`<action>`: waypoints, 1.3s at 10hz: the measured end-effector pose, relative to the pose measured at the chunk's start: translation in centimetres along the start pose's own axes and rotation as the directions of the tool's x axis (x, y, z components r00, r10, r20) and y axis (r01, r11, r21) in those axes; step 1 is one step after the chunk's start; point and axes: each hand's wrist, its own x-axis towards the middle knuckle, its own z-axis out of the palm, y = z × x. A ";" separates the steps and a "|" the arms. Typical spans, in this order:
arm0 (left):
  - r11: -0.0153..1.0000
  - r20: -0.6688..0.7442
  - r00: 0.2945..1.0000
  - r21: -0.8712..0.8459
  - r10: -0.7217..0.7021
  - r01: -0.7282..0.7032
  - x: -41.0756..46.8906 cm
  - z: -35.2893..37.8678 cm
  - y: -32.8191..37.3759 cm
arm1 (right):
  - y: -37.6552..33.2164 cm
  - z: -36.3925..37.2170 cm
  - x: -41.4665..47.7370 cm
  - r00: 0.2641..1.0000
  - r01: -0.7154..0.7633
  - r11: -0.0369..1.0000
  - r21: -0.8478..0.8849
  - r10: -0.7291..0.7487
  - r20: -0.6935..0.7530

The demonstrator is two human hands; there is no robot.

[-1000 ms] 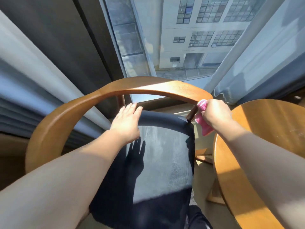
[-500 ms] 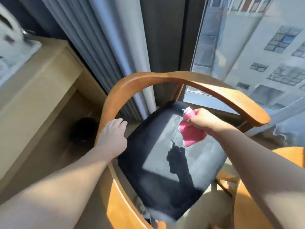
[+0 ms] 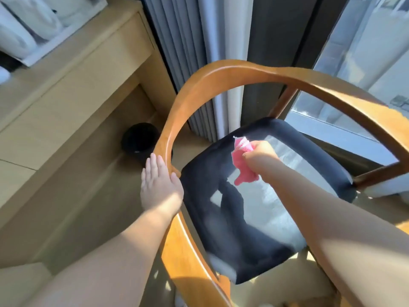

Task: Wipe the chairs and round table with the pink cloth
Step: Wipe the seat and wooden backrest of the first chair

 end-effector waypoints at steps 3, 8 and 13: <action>0.997 0.010 0.999 -0.070 0.033 -0.032 0.5 0.6 -0.6 | -8.2 7.6 3.1 0.988 0.132 0.927 0.351 -0.095 -0.120; 0.997 0.061 0.996 -0.043 0.059 -0.057 0.3 0.2 -0.4 | -15.3 14.2 5.0 0.973 0.229 0.875 0.426 -0.201 -0.112; 1.000 0.068 0.997 -0.013 0.027 -0.026 0.2 0.5 -0.5 | -16.9 1.8 14.8 0.922 0.097 0.789 0.606 0.158 -0.353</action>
